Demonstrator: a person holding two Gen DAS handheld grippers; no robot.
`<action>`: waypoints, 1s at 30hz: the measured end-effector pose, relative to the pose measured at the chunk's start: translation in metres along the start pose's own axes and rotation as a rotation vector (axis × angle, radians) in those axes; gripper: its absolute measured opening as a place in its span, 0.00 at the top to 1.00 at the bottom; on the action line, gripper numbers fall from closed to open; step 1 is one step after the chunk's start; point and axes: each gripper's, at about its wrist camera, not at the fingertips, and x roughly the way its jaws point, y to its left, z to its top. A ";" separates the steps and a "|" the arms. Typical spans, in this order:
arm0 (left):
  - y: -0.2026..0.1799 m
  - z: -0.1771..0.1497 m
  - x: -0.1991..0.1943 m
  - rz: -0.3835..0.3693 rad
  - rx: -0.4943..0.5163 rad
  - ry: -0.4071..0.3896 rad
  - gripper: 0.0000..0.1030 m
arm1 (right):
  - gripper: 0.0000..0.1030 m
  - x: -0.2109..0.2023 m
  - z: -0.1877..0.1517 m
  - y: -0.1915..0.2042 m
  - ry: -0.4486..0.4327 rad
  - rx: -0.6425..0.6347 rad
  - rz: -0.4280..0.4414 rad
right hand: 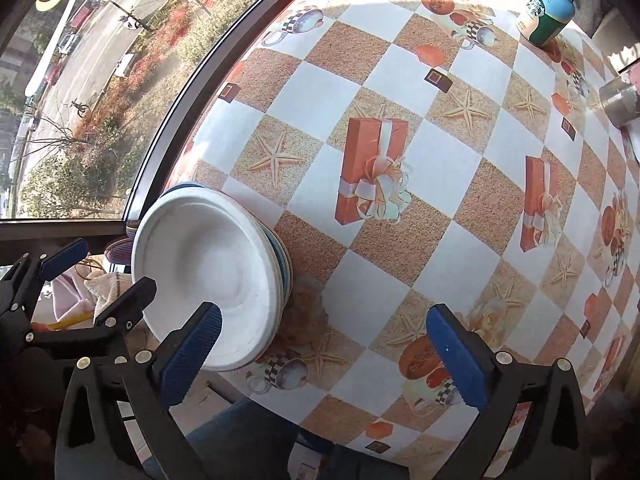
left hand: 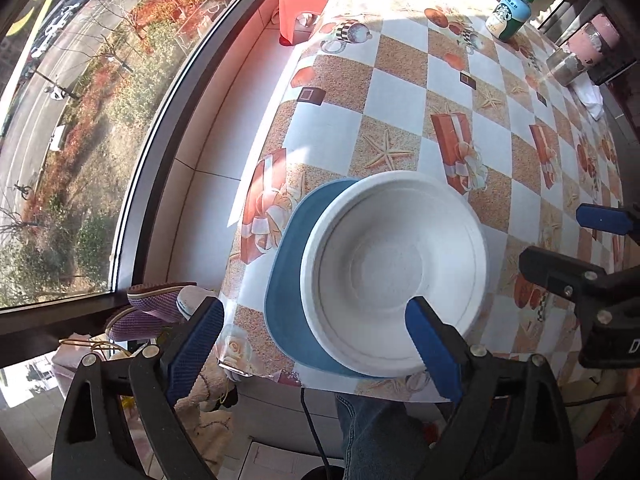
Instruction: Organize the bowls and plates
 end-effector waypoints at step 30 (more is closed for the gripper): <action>-0.057 0.006 -0.041 0.077 0.208 -0.050 0.09 | 0.00 -0.069 -0.053 -0.030 -0.008 0.022 -0.008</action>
